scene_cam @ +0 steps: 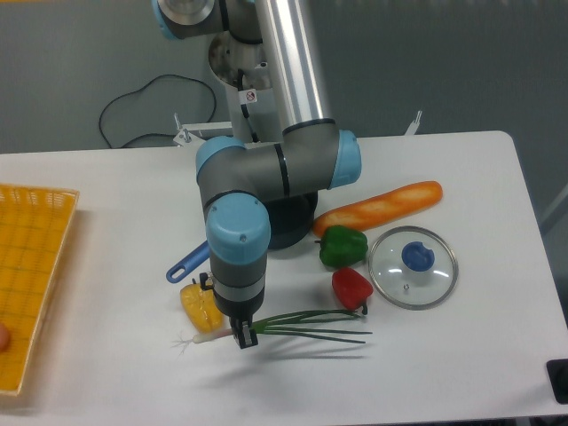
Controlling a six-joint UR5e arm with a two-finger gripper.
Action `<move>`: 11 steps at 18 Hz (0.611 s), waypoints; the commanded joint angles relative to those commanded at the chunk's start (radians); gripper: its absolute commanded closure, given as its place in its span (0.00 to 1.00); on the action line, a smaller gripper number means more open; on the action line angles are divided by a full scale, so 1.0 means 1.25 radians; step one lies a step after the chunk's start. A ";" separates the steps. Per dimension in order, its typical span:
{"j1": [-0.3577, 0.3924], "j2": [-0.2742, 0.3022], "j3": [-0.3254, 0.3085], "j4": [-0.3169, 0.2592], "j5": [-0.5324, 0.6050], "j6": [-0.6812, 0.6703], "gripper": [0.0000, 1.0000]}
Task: Pick up the green onion
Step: 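Lift the green onion and drag it toward the red pepper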
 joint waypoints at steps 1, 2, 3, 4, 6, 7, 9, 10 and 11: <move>0.005 0.009 0.001 -0.012 0.001 0.001 0.84; 0.012 0.015 0.005 -0.043 0.002 0.001 0.84; 0.015 0.026 0.005 -0.077 0.002 0.002 0.87; 0.017 0.036 0.004 -0.094 0.002 0.002 0.88; 0.020 0.049 0.000 -0.099 0.001 0.005 0.88; 0.022 0.050 -0.001 -0.101 0.001 0.005 0.88; 0.022 0.060 -0.002 -0.103 0.001 0.004 0.88; 0.026 0.075 -0.009 -0.110 0.000 0.005 0.88; 0.035 0.088 -0.016 -0.130 0.001 0.006 0.88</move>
